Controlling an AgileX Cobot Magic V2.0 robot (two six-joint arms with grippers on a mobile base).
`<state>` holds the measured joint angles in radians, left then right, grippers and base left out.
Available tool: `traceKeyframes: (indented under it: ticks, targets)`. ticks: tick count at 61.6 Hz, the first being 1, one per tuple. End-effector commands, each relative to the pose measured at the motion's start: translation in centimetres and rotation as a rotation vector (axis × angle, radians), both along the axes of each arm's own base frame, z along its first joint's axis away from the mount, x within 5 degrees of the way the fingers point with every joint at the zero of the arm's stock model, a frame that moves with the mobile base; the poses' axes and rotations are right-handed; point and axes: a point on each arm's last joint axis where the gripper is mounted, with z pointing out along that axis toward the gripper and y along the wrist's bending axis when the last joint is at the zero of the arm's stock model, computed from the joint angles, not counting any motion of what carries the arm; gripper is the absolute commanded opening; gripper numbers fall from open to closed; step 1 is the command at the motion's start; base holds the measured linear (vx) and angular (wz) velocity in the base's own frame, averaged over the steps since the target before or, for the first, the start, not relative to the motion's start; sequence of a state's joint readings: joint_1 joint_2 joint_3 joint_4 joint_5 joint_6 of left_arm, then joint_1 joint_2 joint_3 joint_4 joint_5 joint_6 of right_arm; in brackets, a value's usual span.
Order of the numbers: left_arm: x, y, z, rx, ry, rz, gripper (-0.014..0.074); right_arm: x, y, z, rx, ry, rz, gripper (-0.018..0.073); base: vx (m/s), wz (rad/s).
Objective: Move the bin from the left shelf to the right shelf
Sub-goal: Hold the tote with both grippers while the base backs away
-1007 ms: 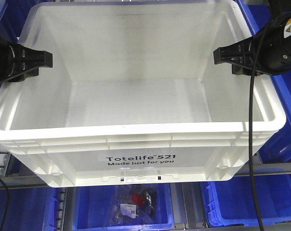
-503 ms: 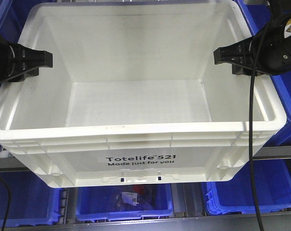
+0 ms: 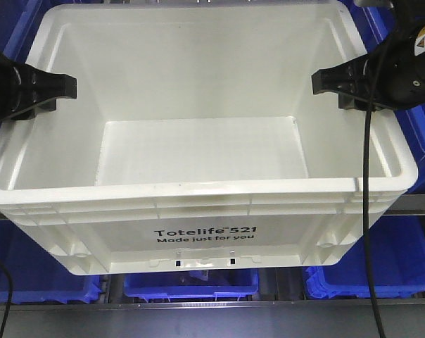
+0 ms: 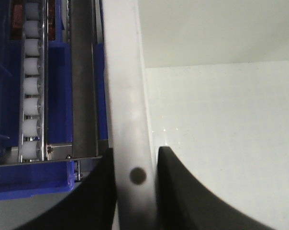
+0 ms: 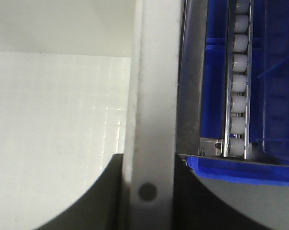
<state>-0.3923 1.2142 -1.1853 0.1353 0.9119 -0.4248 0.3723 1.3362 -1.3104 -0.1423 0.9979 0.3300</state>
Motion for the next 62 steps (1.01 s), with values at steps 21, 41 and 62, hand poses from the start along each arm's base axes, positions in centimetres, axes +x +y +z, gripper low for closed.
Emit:
traceKeyframes:
  ticks: [21, 41, 62]
  targets:
    - [-0.24, 0.30, 2.91, -0.023, -0.180, -0.017, 0.0144, -0.16, -0.39, 3.23, 0.035, -0.203, 0.011, -0.0008, -0.12, -0.05]
    - [-0.24, 0.30, 2.91, -0.023, -0.180, -0.017, 0.0144, -0.16, -0.39, 3.22, 0.035, -0.202, 0.011, -0.0008, -0.10, -0.15]
    - [-0.24, 0.30, 2.91, -0.023, -0.180, -0.017, 0.0144, -0.16, -0.40, 3.22, 0.034, -0.202, 0.011, -0.0008, -0.08, -0.24]
